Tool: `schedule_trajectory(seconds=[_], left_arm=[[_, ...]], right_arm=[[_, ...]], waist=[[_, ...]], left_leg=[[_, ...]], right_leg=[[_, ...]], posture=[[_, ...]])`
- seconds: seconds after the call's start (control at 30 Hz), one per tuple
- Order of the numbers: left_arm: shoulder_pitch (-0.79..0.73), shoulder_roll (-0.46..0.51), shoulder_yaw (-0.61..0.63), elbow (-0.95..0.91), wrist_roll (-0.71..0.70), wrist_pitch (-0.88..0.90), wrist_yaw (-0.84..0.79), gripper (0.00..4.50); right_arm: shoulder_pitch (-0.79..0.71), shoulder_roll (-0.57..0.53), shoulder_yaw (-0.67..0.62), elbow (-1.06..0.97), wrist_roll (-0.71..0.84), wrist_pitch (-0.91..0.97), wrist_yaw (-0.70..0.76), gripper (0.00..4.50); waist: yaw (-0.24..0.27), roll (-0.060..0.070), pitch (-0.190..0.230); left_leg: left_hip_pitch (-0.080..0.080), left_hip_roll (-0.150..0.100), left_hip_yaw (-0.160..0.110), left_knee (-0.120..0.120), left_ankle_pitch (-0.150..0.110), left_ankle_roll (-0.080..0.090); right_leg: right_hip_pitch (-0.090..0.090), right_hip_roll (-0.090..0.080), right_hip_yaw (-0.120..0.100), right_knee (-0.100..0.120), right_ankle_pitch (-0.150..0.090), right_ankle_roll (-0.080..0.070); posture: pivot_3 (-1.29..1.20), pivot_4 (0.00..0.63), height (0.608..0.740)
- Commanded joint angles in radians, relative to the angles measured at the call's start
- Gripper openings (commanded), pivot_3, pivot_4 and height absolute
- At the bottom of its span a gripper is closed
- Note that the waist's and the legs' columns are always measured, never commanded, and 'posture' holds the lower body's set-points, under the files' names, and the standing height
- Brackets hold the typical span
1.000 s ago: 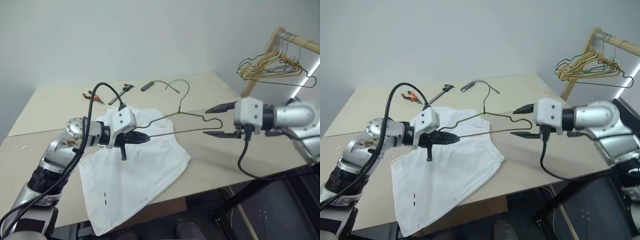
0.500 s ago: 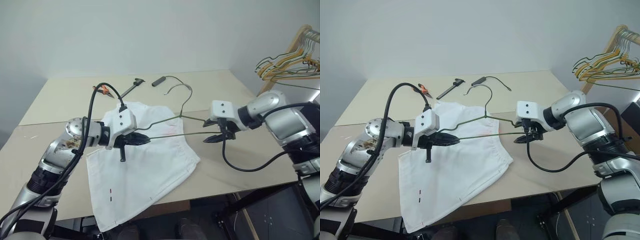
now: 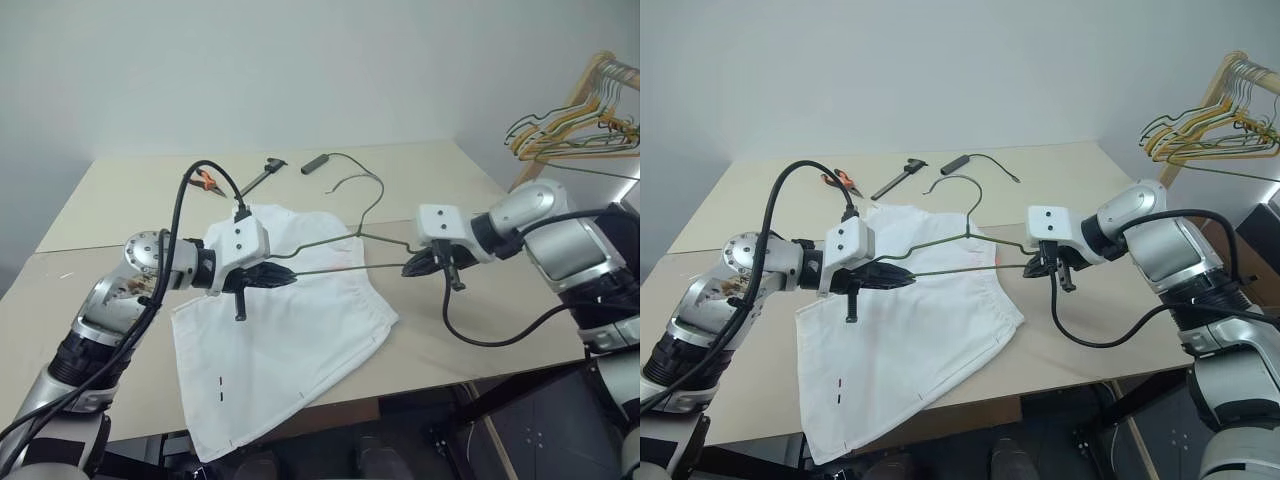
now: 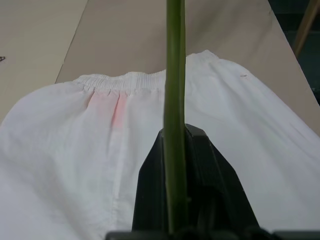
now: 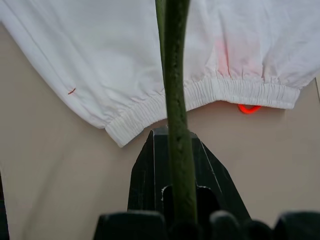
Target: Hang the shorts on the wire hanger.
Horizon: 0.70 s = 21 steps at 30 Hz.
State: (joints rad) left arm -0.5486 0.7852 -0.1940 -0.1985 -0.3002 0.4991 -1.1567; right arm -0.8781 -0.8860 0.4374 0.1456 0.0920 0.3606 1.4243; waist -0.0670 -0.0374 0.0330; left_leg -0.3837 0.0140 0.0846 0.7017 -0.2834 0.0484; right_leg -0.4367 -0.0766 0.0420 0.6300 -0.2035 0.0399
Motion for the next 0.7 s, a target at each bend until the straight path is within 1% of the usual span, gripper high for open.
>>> schedule_trajectory(seconds=[0.03, 0.07, 0.1, 0.2, 0.33, 0.4, 0.5, 0.57, 0.6, 0.7], left_arm=[[-0.027, -0.012, 0.011, 0.011, -0.029, -0.049, -0.055, 1.02], [-0.027, -0.009, 0.022, 0.026, -0.035, -0.063, -0.072, 1.41], [-0.032, 0.004, 0.031, 0.06, -0.028, -0.093, -0.092, 1.64], [-0.041, 0.036, 0.067, 0.124, -0.023, -0.134, -0.12, 2.55], [-0.033, 0.066, 0.158, 0.158, -0.075, -0.118, -0.124, 3.9], [-0.017, 0.064, 0.203, 0.157, -0.108, -0.09, -0.106, 4.46], [0.029, 0.003, 0.287, 0.108, -0.147, -0.077, 0.006, 4.46], [0.069, -0.008, 0.34, 0.042, -0.246, -0.025, -0.011, 4.46], [0.084, -0.008, 0.356, 0.017, -0.281, -0.005, -0.019, 4.46], [0.149, 0.006, 0.384, -0.069, -0.37, 0.013, -0.07, 4.46]], right_arm=[[0.007, -0.016, -0.079, -0.072, 0.033, 0.013, 0.018, 0.0], [0.017, -0.021, -0.087, -0.081, 0.037, 0.021, 0.024, 0.0], [0.042, -0.036, -0.104, -0.095, 0.05, 0.037, 0.03, 0.0], [0.12, -0.083, -0.155, -0.138, 0.086, 0.093, 0.04, 0.0], [0.274, -0.152, -0.248, -0.19, 0.145, 0.22, -0.002, 0.0], [0.343, -0.162, -0.305, -0.2, 0.182, 0.316, -0.049, 0.0], [0.429, -0.155, -0.385, -0.213, 0.24, 0.48, -0.121, 0.0], [0.48, -0.134, -0.426, -0.205, 0.284, 0.663, -0.188, 0.0], [0.495, -0.125, -0.442, -0.204, 0.302, 0.723, -0.215, 0.0], [0.486, -0.057, -0.466, -0.11, 0.321, 0.912, -0.323, 0.0]], waist=[[0.0, 0.0, 0.0], [0.0, 0.0, 0.0], [0.0, 0.0, 0.0], [0.001, 0.0, 0.0], [0.007, 0.0, 0.0], [0.01, 0.0, 0.0], [0.013, 0.0, 0.0], [0.017, 0.0, 0.0], [0.018, 0.0, 0.0], [0.02, 0.0, 0.0]], left_leg=[[0.0, 0.0, 0.0, 0.0, 0.0, 0.0], [0.0, 0.0, 0.0, 0.0, 0.0, 0.0], [0.0, 0.0, 0.0, 0.0, 0.0, 0.0], [0.0, 0.0, 0.0, 0.0, 0.0, 0.0], [-0.001, 0.0, 0.0, 0.001, 0.0, 0.0], [0.0, 0.0, 0.0, 0.001, 0.0, 0.001], [0.001, 0.001, 0.0, 0.001, 0.0, 0.001], [0.003, 0.001, 0.0, 0.001, 0.0, 0.001], [0.004, 0.001, 0.0, 0.001, -0.001, 0.001], [0.005, 0.002, 0.0, 0.001, -0.001, 0.0]], right_leg=[[0.0, 0.0, 0.0, 0.0, 0.0, 0.0], [0.0, 0.0, 0.0, 0.0, 0.0, 0.0], [0.0, 0.0, 0.0, 0.0, 0.0, 0.0], [0.0, 0.0, 0.0, 0.0, 0.0, 0.0], [0.0, 0.0, -0.001, 0.0, 0.0, 0.0], [0.0, -0.001, -0.001, 0.0, 0.0, 0.0], [0.002, -0.001, 0.0, 0.0, 0.0, 0.0], [0.004, 0.0, 0.0, 0.0, 0.0, 0.0], [0.004, 0.0, 0.0, 0.0, 0.0, 0.0], [0.005, 0.0, 0.0, 0.0, 0.0, 0.0]], posture=[[-0.06, 0.0, 0.74], [-0.06, 0.0, 0.74], [-0.06, 0.0, 0.74], [-0.06, 0.0, 0.74], [-0.05, 0.0, 0.74], [-0.05, 0.0, 0.74], [-0.03, 0.0, 0.74], [-0.02, 0.0, 0.74], [-0.02, 0.0, 0.74], [-0.02, 0.0, 0.74]])
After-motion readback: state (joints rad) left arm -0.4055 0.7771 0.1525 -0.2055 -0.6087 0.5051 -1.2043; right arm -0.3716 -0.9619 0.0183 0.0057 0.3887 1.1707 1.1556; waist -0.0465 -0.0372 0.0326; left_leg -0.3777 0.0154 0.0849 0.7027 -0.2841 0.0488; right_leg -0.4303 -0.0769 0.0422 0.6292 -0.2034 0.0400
